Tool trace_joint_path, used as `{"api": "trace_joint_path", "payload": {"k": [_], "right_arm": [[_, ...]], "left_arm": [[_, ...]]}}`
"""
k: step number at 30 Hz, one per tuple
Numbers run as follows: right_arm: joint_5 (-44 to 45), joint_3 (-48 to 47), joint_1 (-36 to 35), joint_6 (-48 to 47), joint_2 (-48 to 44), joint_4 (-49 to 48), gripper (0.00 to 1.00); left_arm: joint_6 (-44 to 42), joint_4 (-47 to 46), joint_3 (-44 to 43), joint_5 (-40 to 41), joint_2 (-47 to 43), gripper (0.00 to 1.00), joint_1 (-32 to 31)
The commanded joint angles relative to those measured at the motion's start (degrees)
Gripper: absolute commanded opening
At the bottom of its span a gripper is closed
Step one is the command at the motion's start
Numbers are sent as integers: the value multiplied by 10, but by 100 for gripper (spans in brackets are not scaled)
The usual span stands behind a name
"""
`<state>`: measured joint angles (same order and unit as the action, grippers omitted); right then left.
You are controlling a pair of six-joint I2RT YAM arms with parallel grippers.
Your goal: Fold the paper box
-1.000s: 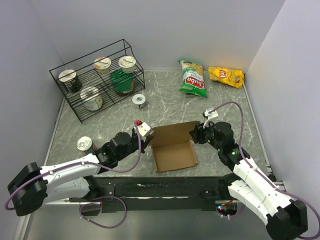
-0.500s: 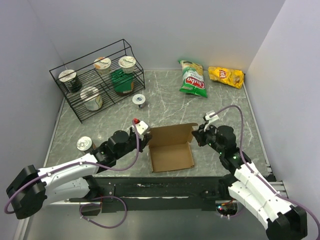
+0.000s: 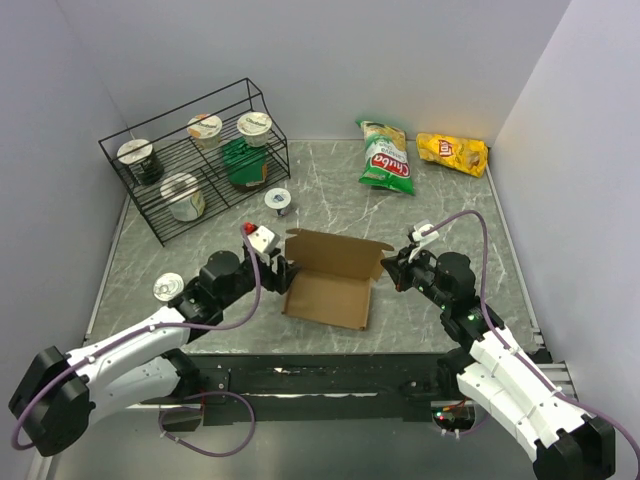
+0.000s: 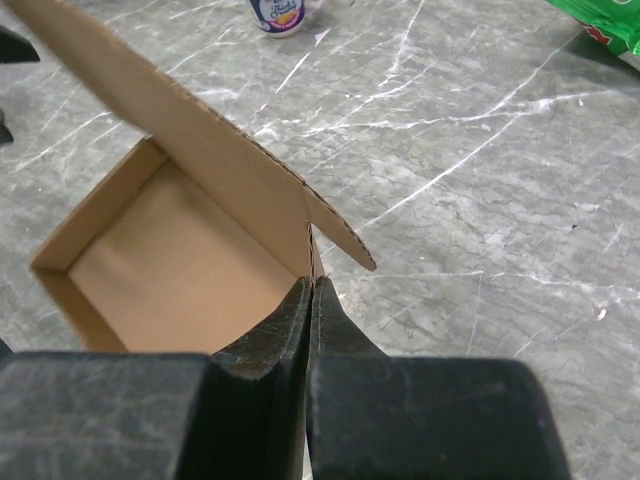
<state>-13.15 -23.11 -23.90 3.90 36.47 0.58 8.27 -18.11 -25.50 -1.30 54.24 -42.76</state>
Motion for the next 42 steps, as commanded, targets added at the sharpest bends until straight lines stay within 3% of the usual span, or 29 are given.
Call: {"api": "trace_joint_path", "payload": {"k": [1,7,12,22,30,37,42], "right_arm": [[-5,-5,-4,-4,1,-30,0],[-9,-9,-6,-7,10,-28,0],[-14,-12,-7,-10,20,-26,0],[-68,-66,-6,-63,131,-38,0],[-112,-146,-5,-108,241,-47,0],[-188,-230,-2,-174,339,-8,0],[-195,-253,5,-193,380,-12,0]], "left_arm": [[11,-17,4,-38,-4,72,28],[2,-42,-6,-99,33,76,79],[-21,-63,-21,-180,67,91,136],[-39,-70,-91,-324,161,92,208],[42,-101,-59,-252,229,85,212],[94,-121,33,-149,101,90,214],[112,-156,66,-176,53,99,254]]}}
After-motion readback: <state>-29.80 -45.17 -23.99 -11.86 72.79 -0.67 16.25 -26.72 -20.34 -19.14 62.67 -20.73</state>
